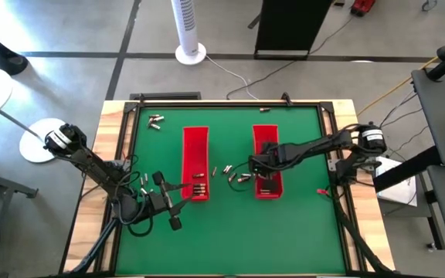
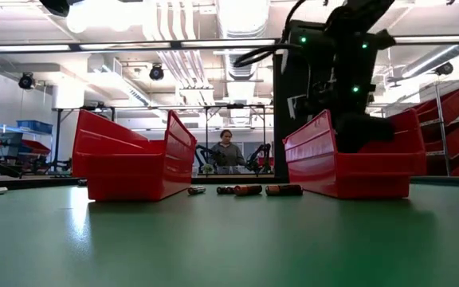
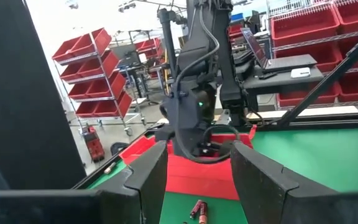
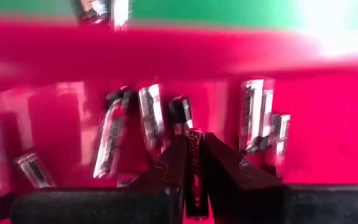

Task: Sort batteries
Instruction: Put the silver battery into the right red bin, then adjust the batteries on the table

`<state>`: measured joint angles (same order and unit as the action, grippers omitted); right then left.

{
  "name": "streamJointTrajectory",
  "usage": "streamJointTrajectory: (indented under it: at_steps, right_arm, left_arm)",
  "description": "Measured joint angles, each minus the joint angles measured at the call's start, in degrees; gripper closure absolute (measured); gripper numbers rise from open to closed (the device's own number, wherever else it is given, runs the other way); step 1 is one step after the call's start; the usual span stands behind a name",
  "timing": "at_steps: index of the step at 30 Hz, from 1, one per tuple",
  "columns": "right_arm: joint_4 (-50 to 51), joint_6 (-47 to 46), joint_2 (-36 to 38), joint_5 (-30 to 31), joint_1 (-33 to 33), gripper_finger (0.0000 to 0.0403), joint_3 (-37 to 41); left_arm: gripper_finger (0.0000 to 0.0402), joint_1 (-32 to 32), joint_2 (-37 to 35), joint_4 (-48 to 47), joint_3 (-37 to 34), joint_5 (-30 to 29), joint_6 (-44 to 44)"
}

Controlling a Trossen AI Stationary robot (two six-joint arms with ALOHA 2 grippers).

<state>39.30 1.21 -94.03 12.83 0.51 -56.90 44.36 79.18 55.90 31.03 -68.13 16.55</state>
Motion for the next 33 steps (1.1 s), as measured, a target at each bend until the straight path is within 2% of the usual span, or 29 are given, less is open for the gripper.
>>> streamJointTrajectory:
  at_steps: [4,9,15,18,20,23,25,28,33]
  right_arm:
    - [-1.1,0.3,-1.1,0.1,0.8,0.036,-0.2]
    - [1.1,-0.3,1.3,-0.4,0.3,0.0299,-0.3]
    - [7.8,-2.1,8.1,1.9,-2.9,0.0221,-2.7]
    - [7.9,-3.8,12.9,3.3,-5.5,0.0196,-3.6]
    - [7.8,-5.6,16.4,4.0,-7.7,0.0186,-3.8]
    - [7.2,-9.3,21.0,6.2,-11.8,0.018,-3.5]
    - [6.1,-11.4,23.5,8.0,-15.1,0.018,-2.8]
    - [4.1,-14.5,25.6,10.9,-20.2,0.0183,-1.3]
    - [1.4,-20.4,25.6,15.0,-28.3,0.0182,0.5]
  left_arm:
    - [0.0246,-0.6,0.0,0.0,0.0,0.0,-3.7]
    - [0.024,-3.0,0.1,-1.0,0.0,0.2,-9.1]
    - [0.0195,-10.6,-0.4,-7.4,0.8,11.2,-18.7]
    - [0.0171,-16.5,0.0,-20.0,5.3,12.6,-23.6]
    - [0.016,-20.9,0.1,-30.8,9.9,15.9,-27.6]
    - [0.0154,-27.8,1.5,-45.6,17.7,25.7,-33.6]
    - [0.0154,-31.7,3.9,-53.1,22.4,29.7,-36.4]
    - [0.016,-36.2,8.9,-63.6,29.2,31.8,-40.2]
    - [0.0172,-41.3,19.1,-76.8,40.8,39.0,-43.7]
